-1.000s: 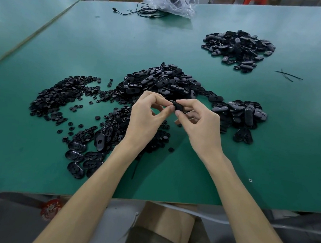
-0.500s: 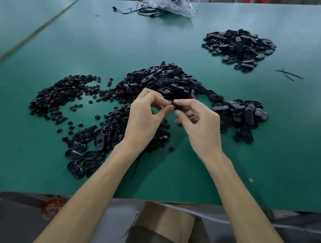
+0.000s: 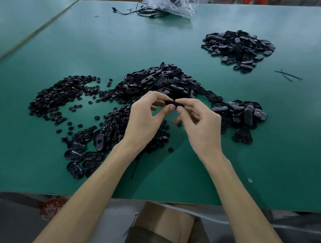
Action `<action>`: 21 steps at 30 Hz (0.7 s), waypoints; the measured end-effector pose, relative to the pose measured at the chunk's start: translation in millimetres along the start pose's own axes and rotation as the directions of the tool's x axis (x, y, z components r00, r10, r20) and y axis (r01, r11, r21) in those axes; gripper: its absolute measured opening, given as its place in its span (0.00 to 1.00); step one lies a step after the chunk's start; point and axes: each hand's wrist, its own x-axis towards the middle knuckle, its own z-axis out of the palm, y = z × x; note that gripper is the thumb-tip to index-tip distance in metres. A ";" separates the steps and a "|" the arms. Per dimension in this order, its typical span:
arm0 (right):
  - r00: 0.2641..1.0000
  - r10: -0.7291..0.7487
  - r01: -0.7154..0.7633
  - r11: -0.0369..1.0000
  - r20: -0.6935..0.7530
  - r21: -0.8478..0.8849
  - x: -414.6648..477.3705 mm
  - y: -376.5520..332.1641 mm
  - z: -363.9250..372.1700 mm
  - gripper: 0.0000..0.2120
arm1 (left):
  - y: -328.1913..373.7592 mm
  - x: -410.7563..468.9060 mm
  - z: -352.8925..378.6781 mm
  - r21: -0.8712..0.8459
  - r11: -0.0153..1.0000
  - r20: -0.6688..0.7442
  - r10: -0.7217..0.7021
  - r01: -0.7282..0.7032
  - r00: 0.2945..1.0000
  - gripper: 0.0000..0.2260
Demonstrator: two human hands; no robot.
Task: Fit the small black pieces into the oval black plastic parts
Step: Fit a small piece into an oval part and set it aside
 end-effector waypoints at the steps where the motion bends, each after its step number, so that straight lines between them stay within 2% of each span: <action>1: 1.000 -0.006 0.006 1.000 0.004 -0.012 0.2 0.5 0.1 0.09 | 0.6 0.0 0.1 -0.023 1.000 -0.002 -0.006 0.006 1.000 0.05; 6: 1.000 0.011 -0.011 1.000 0.003 -0.013 1.6 1.7 -1.7 0.03 | 3.8 1.3 -2.2 -0.206 0.977 0.030 -0.059 0.064 0.998 0.05; 10: 1.000 0.003 -0.002 0.999 0.025 -0.041 2.0 -0.4 -1.3 0.01 | 3.2 3.1 -5.5 -0.368 0.915 0.063 -0.156 0.168 0.986 0.08; 14: 0.999 0.005 -0.002 0.998 0.047 -0.058 1.6 -1.9 0.3 0.05 | 3.5 2.0 -4.8 -0.410 0.894 0.102 -0.151 0.180 0.983 0.08; 18: 0.998 -0.014 0.010 0.996 -0.053 -0.088 2.5 -2.3 1.0 0.07 | 2.0 1.6 -4.3 -0.474 0.867 0.111 -0.111 0.151 0.988 0.06; 21: 0.995 0.016 -0.021 0.999 -0.101 -0.048 2.6 -2.5 1.0 0.05 | 0.5 1.5 -4.7 -0.442 0.888 0.116 -0.085 0.128 0.990 0.08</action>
